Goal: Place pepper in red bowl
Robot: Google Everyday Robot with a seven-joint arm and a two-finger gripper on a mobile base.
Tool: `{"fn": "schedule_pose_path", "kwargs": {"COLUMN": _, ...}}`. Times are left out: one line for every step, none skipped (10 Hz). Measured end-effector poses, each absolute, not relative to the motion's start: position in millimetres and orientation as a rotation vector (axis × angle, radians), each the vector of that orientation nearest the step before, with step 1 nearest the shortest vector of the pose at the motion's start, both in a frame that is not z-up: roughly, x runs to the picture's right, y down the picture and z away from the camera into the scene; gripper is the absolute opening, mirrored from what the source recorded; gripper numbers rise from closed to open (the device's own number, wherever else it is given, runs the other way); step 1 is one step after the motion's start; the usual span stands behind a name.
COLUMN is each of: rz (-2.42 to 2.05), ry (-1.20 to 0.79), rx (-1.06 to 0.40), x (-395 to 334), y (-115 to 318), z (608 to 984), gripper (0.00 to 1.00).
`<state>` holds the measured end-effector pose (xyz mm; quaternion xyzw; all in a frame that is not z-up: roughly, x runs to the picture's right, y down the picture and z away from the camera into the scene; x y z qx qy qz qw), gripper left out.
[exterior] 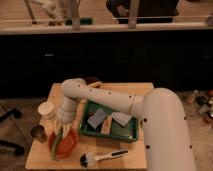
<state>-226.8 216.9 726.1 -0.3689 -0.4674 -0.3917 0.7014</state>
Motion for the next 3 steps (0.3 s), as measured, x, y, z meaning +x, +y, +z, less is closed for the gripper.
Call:
{"fn": "schedule_pose_path", "kwargs": {"rz": -0.872, "ry": -1.046, "rx": -0.820, "x": -226.8, "y": 217.2, "z": 726.4, "gripper": 0.80}}
{"fn": "schedule_pose_path", "kwargs": {"rz": -0.875, "ry": -1.050, "rx": -0.815, "x": -227.0, "y": 216.7, "z": 726.3, "gripper": 0.80}}
{"fn": "schedule_pose_path", "kwargs": {"rz": -0.876, "ry": -1.054, "rx": -0.808, "x": -226.6, "y": 215.9, "z": 726.2, "gripper": 0.80}}
